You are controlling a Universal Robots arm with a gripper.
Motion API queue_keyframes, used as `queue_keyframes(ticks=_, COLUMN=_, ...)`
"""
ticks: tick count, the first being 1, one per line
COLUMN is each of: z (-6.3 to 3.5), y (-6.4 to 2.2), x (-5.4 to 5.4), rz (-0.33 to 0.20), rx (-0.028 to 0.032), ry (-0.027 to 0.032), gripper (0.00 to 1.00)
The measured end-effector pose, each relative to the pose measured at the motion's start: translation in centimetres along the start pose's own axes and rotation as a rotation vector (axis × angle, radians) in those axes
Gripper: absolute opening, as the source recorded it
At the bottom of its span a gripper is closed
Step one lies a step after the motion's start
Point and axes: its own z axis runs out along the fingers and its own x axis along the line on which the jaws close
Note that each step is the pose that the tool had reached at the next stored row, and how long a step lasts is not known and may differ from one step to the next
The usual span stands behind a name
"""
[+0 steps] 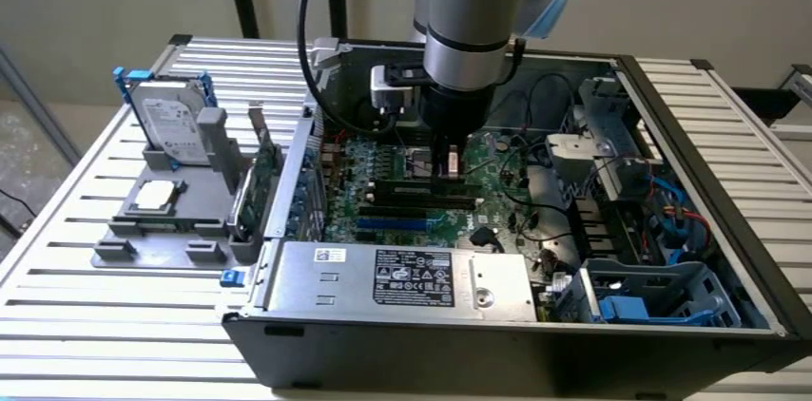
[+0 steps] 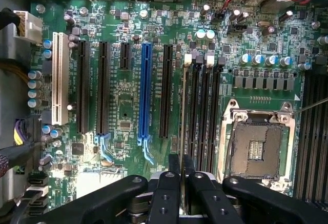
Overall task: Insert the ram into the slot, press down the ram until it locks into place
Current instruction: 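Insert the ram into the slot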
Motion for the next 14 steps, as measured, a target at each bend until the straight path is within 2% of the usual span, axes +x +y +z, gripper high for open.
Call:
queue_keyframes(ticks=4, z=0.2, y=0.07, x=-0.09, rz=0.002, rx=-0.0003, ry=-0.0001, gripper=0.13)
queue_keyframes(ticks=8, z=0.31, y=0.11, x=-0.24, rz=0.009, rx=-0.0032, ry=-0.0004, gripper=0.13)
queue_keyframes(ticks=14, z=0.7, y=0.1, x=-0.24, rz=0.012, rx=-0.0051, ry=0.002, gripper=0.13)
